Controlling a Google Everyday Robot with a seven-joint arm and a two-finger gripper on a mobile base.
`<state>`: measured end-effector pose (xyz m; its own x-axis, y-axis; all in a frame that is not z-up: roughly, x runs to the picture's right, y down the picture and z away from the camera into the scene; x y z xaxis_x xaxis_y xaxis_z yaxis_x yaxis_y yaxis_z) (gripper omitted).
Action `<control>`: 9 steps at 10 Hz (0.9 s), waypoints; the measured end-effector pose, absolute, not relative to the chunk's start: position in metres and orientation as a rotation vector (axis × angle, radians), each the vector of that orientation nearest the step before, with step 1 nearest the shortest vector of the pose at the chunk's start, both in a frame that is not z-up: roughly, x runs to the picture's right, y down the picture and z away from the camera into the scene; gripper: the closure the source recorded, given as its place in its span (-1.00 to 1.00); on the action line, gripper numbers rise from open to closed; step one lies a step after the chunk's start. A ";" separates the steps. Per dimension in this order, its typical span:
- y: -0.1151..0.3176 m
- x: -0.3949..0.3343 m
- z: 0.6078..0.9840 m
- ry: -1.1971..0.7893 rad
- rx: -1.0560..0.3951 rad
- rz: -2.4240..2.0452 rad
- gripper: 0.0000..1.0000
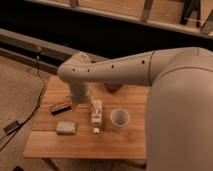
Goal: Push the ceramic bowl across the table
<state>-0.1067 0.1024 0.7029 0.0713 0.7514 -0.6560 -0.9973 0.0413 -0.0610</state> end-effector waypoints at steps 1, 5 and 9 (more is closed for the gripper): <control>0.102 -0.107 0.703 0.523 -0.591 1.436 -0.30; 0.102 -0.107 0.703 0.523 -0.591 1.436 -0.30; 0.098 -0.107 0.705 0.510 -0.592 1.445 -0.30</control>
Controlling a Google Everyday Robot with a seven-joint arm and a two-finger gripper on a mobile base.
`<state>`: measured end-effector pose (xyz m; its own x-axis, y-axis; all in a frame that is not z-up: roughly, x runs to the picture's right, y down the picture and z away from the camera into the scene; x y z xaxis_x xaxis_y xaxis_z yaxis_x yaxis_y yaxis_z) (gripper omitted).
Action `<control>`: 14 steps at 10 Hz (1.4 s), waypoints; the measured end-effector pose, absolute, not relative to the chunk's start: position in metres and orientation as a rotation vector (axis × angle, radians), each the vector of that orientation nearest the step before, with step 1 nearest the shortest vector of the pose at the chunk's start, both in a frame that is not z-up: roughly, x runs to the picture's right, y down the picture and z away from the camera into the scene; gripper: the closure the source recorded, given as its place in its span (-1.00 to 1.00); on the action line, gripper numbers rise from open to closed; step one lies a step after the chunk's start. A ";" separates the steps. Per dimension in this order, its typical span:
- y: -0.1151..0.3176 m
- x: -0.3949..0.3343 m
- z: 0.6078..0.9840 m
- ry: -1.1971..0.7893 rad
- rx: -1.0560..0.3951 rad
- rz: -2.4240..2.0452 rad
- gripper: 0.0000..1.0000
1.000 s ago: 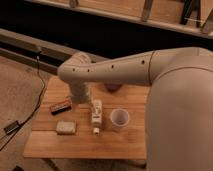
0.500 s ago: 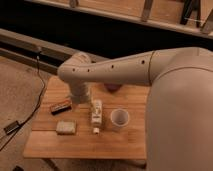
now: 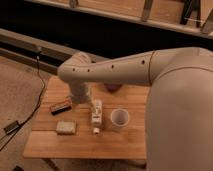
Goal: Push the ceramic bowl across the table
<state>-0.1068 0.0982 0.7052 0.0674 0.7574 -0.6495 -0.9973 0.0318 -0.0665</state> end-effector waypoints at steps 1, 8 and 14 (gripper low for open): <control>0.089 -0.104 0.712 0.478 -0.589 1.457 -0.30; 0.046 -0.028 0.771 0.411 -0.518 1.585 -0.30; 0.018 0.037 0.854 0.404 -0.476 1.600 -0.30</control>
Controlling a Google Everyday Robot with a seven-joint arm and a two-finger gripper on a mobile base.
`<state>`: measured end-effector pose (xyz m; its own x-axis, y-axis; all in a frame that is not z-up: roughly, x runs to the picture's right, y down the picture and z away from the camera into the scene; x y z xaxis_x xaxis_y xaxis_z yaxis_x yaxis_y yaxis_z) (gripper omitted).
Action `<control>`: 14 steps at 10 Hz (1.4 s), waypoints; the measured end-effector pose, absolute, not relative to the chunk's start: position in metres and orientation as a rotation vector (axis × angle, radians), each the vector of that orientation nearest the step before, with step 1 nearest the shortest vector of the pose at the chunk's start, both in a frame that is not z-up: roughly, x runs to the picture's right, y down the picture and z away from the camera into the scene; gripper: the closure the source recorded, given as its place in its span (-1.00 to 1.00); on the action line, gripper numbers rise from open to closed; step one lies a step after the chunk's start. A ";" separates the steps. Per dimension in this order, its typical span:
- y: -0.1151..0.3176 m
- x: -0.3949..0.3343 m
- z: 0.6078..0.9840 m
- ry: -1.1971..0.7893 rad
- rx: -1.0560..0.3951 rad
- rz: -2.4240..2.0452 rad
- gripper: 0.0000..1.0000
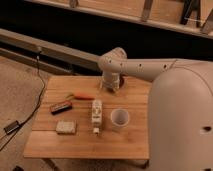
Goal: Push the ceramic bowl across the table
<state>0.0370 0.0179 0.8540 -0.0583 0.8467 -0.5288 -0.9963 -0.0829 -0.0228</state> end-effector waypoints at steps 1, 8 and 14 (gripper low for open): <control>0.016 0.040 0.861 0.399 -0.478 1.603 -0.30; 0.016 0.061 0.921 0.388 -0.513 1.616 -0.30; 0.008 0.060 0.955 0.372 -0.529 1.609 -0.30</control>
